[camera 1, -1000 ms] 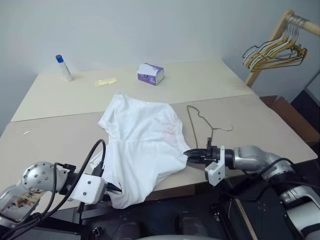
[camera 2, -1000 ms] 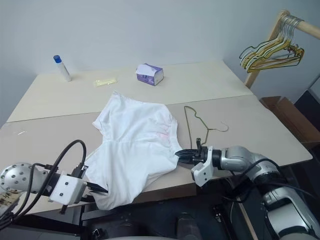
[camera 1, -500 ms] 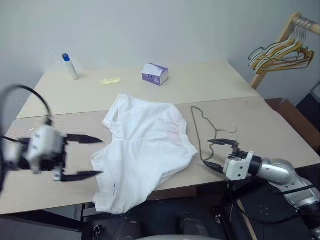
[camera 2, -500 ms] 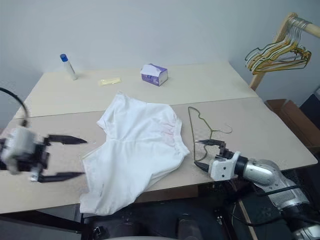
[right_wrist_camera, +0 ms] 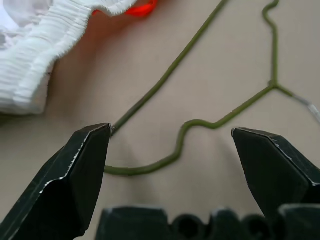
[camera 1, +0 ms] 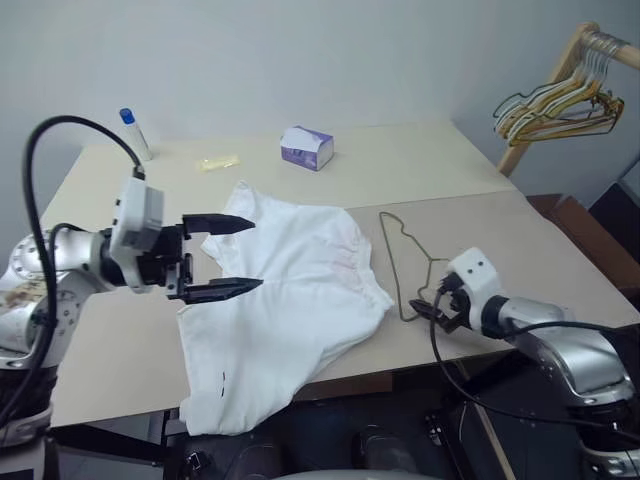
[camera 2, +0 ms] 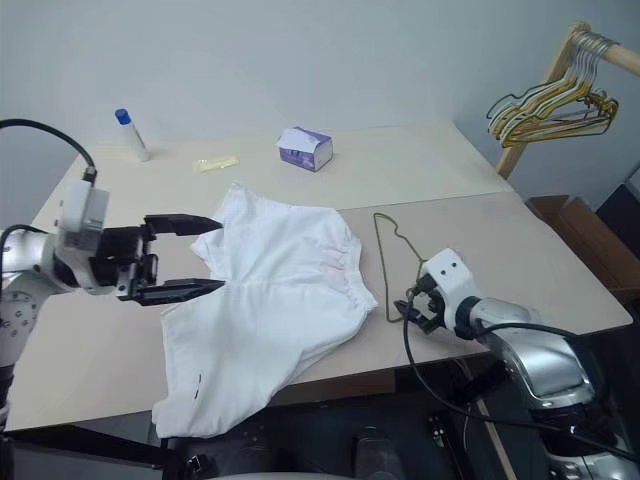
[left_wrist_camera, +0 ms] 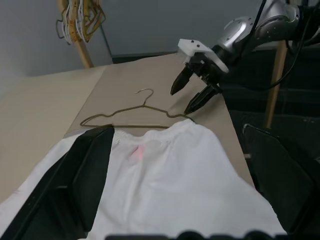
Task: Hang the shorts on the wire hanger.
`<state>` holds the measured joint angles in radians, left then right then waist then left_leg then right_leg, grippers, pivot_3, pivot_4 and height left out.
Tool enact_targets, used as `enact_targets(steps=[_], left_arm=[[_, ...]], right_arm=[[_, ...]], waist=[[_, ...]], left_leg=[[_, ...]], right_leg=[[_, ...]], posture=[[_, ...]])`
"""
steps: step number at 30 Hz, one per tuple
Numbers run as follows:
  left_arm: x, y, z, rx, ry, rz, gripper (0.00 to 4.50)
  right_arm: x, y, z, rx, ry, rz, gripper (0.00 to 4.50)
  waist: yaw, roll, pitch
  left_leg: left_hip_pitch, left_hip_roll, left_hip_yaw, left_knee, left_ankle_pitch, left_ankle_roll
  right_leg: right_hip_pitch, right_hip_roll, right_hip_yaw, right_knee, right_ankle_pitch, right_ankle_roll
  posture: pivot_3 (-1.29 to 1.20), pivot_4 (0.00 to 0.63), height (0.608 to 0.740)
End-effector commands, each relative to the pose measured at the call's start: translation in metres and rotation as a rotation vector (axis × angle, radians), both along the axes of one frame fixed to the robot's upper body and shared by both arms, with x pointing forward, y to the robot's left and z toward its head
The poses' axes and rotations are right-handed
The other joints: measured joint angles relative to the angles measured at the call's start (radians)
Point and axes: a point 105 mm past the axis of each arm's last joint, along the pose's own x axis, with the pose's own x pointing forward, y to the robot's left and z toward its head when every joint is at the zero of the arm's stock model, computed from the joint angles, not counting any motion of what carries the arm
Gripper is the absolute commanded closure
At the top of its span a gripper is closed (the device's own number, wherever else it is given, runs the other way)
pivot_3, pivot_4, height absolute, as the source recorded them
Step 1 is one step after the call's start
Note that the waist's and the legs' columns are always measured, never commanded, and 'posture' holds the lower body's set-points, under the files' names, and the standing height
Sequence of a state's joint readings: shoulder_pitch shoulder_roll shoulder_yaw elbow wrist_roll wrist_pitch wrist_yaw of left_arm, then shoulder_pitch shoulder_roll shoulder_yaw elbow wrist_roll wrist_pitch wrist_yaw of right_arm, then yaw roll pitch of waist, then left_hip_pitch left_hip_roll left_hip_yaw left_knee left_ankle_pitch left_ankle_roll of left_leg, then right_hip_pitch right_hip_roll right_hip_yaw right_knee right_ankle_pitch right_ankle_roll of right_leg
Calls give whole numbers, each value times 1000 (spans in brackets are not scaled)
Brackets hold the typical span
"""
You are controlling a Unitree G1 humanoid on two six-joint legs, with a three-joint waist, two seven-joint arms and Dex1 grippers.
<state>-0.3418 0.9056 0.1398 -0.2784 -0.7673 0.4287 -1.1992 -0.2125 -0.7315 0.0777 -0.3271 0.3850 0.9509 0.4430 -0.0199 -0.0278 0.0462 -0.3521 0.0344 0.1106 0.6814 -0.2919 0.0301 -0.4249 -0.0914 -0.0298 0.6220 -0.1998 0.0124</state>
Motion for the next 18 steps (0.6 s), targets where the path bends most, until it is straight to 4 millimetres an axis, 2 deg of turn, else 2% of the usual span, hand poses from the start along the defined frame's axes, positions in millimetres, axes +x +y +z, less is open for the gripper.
enact_targets(steps=[1, 3, 7, 14, 18], left_arm=[[0, -7, 4, 2, -26, -14, 6], [0, -9, 3, -2, -26, -18, 0], [0, -12, 1, -9, -32, -10, 0], [-1, -16, -2, -31, -39, 4, 0], [2, -20, -7, -58, -32, 33, 0]], right_arm=[[4, -1, -8, -89, 57, -69, 176], [9, -4, -15, -95, 87, -123, 598], [19, -16, -18, -111, 78, -214, 1988], [23, -27, -15, -153, 55, -205, 4422], [27, -39, -10, -232, -10, -167, 4469]], waist=[[-2, 0, 0], [-5, 0, 0], [-14, 0, 0], [-15, -1, -1], [-15, 0, -1]], left_leg=[[0, 0, 0, 0, 0, 0], [0, 0, 0, 1, 0, 0], [0, 0, 0, 1, 0, 0], [-1, -1, -1, 1, 0, 0], [-2, -1, -1, 1, -1, 1]], right_leg=[[0, 0, 0, -1, 0, 0], [0, 0, -2, -2, 0, 0], [0, 0, -4, -4, 0, 1], [2, 0, -5, -7, 1, 2], [2, 0, -4, -9, 2, 2]], posture=[[-22, 6, 740], [-26, 5, 740], [-22, 7, 740], [-12, 18, 740], [-18, 13, 740]])
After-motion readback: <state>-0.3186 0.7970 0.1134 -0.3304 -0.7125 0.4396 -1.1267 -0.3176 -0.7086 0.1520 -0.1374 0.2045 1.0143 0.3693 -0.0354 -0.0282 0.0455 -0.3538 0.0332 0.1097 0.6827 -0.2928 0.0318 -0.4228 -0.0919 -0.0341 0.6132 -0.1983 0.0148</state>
